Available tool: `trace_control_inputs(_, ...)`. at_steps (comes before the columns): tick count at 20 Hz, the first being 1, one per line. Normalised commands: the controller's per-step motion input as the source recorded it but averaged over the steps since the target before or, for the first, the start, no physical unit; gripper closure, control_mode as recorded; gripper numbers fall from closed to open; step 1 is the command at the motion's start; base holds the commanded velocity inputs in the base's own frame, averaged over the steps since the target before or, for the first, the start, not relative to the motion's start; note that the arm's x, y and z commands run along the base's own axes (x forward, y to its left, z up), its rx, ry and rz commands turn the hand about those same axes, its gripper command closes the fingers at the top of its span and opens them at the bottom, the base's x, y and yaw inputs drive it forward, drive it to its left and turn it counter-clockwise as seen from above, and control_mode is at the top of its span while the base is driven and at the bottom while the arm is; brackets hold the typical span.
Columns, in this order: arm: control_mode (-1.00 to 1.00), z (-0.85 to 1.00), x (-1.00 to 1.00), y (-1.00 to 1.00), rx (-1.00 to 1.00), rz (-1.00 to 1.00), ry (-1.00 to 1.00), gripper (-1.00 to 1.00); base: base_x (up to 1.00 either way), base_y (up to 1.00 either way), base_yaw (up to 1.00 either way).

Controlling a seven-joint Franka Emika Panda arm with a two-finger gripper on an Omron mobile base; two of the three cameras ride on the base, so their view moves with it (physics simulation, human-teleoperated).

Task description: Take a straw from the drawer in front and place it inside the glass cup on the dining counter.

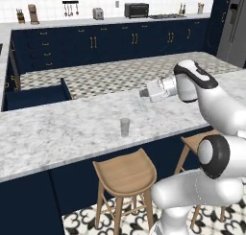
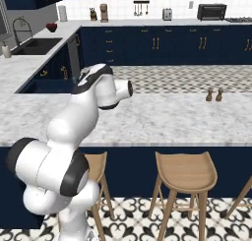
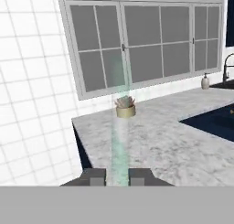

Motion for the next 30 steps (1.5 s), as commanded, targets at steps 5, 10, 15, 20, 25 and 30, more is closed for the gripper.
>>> trace_control_inputs(5,-1.0,-0.21,0.02,0.35,0.08,0.21,0.0,1.0,0.0,0.0,0.0)
trace_control_inputs(10,-1.0,-0.29,0.0,0.38,0.07,0.05,0.07,1.0,0.0,0.0,0.0)
trace_control_inputs(15,-1.0,-0.2,0.09,0.3,0.06,0.0,0.04,1.0,0.0,0.0,0.0)
trace_control_inputs(20,-1.0,-0.14,0.19,0.03,0.05,0.0,0.0,1.0,0.0,0.0,0.0)
trace_control_inputs(25,-1.0,0.0,0.02,0.0,0.04,0.0,0.0,1.0,0.0,0.0,0.0)
trace_control_inputs(30,-1.0,0.0,0.0,-0.12,0.02,0.0,0.0,1.0,0.0,0.0,0.0)
